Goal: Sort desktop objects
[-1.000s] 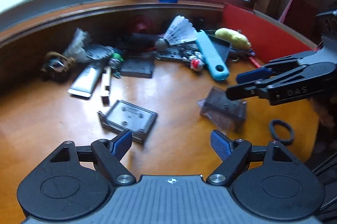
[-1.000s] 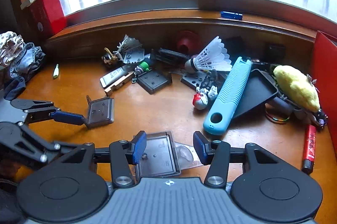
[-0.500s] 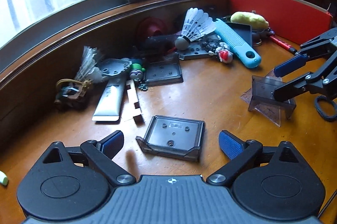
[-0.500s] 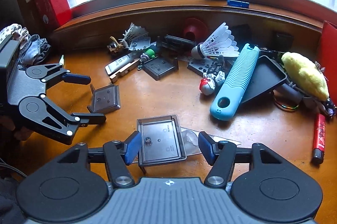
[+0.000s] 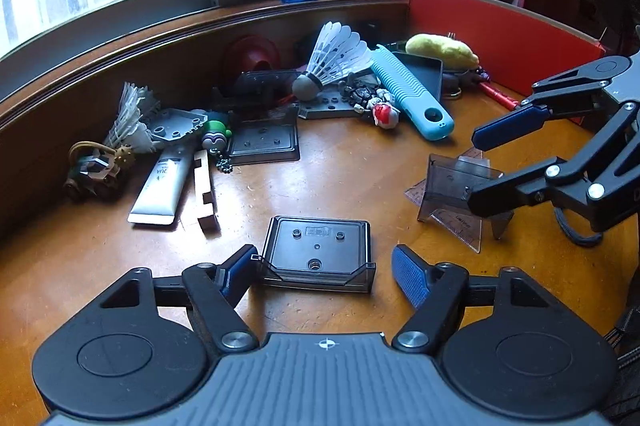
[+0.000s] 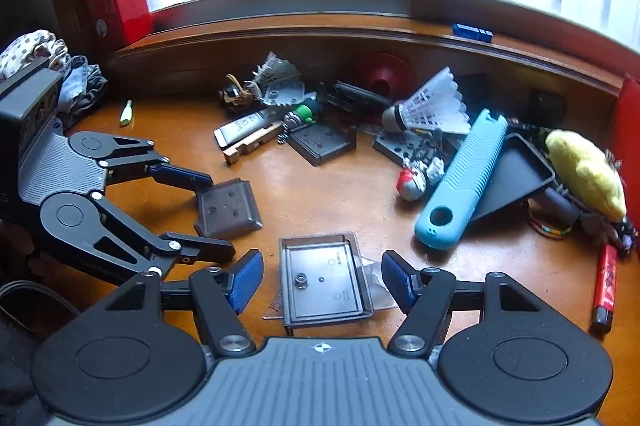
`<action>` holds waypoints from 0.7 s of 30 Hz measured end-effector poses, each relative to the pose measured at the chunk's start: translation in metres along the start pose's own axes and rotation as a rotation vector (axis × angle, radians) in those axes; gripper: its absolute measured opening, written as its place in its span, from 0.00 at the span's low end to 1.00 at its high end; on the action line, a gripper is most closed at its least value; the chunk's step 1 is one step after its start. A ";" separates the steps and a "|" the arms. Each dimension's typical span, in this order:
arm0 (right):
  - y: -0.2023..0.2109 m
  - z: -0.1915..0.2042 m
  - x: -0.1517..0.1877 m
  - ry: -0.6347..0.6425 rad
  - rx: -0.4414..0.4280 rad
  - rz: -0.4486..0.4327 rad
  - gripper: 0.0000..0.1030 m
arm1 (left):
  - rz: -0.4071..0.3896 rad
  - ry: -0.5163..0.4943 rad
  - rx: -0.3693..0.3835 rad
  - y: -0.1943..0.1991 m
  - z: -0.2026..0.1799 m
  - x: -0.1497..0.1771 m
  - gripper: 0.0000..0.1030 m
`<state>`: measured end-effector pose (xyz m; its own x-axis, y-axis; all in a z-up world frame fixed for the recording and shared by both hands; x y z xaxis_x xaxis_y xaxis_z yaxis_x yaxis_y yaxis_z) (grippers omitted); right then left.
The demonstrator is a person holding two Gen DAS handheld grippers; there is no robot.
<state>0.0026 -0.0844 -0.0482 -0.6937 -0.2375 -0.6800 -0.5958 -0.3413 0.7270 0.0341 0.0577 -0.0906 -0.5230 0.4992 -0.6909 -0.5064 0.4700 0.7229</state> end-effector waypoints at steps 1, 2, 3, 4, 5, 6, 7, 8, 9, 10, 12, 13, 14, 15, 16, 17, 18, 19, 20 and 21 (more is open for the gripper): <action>0.000 0.003 -0.001 0.013 -0.007 0.000 0.67 | 0.000 0.003 -0.002 0.000 0.000 0.000 0.72; -0.001 0.004 -0.001 0.018 -0.011 0.004 0.67 | 0.000 0.006 -0.004 0.000 0.000 0.000 0.72; -0.003 0.005 -0.001 0.020 -0.014 0.009 0.67 | 0.000 0.010 -0.007 -0.001 0.000 0.000 0.73; -0.006 0.004 -0.001 0.020 -0.015 0.014 0.68 | 0.001 0.015 -0.010 -0.001 0.000 0.000 0.74; -0.010 0.003 -0.001 0.020 -0.014 0.016 0.68 | 0.000 0.018 -0.012 -0.001 0.000 0.000 0.75; -0.013 0.002 -0.001 0.021 -0.012 0.018 0.68 | -0.002 0.022 -0.013 -0.001 0.000 0.000 0.75; -0.017 0.000 -0.001 0.023 -0.009 0.021 0.68 | -0.003 0.024 -0.015 -0.001 0.000 -0.001 0.76; -0.021 -0.001 -0.001 0.025 -0.006 0.024 0.67 | -0.004 0.026 -0.017 -0.002 -0.001 -0.001 0.76; -0.025 -0.002 -0.001 0.033 -0.003 0.027 0.68 | -0.005 0.026 -0.017 -0.002 -0.001 -0.001 0.76; -0.027 -0.001 -0.001 0.043 -0.002 0.026 0.68 | -0.006 0.028 -0.018 -0.002 -0.001 -0.001 0.77; -0.032 0.000 -0.002 0.065 -0.001 0.022 0.69 | -0.006 0.031 -0.019 -0.003 -0.002 -0.002 0.77; -0.034 0.000 -0.001 0.068 -0.001 0.020 0.69 | -0.006 0.032 -0.021 -0.003 -0.002 -0.002 0.77; -0.035 0.000 -0.001 0.070 0.000 0.019 0.69 | -0.007 0.034 -0.021 -0.003 -0.002 -0.002 0.77; -0.036 0.000 -0.001 0.072 0.001 0.018 0.69 | -0.009 0.037 -0.021 -0.002 -0.003 -0.002 0.75; -0.036 0.000 0.000 0.075 0.002 0.016 0.68 | -0.013 0.039 -0.022 -0.002 -0.003 -0.002 0.68; -0.036 0.000 0.000 0.081 0.004 0.013 0.64 | -0.015 0.046 -0.024 -0.001 -0.003 -0.003 0.63; -0.036 0.000 0.000 0.087 0.006 0.009 0.60 | -0.017 0.053 -0.025 0.000 -0.003 -0.004 0.59; -0.036 0.000 -0.001 0.093 0.008 0.006 0.52 | -0.019 0.068 -0.022 0.001 -0.002 -0.005 0.59; -0.035 -0.001 -0.002 0.093 0.012 -0.002 0.51 | -0.023 0.086 -0.018 0.003 -0.001 -0.005 0.59; -0.033 -0.002 -0.003 0.092 0.017 -0.010 0.50 | -0.027 0.104 -0.014 0.004 0.000 -0.005 0.59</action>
<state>0.0258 -0.0741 -0.0704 -0.6481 -0.3171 -0.6924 -0.6097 -0.3288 0.7212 0.0345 0.0571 -0.0838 -0.5769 0.4084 -0.7074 -0.5301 0.4718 0.7046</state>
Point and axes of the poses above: each gripper's, at about its wrist camera, not at the fingertips, and y roughly against the way its jaws point, z to its left, x to its underside, the point moved 9 cm from there along -y, roughly the way its jaws point, and after that the axes turned 3 degrees about z, right-handed, at the moved point
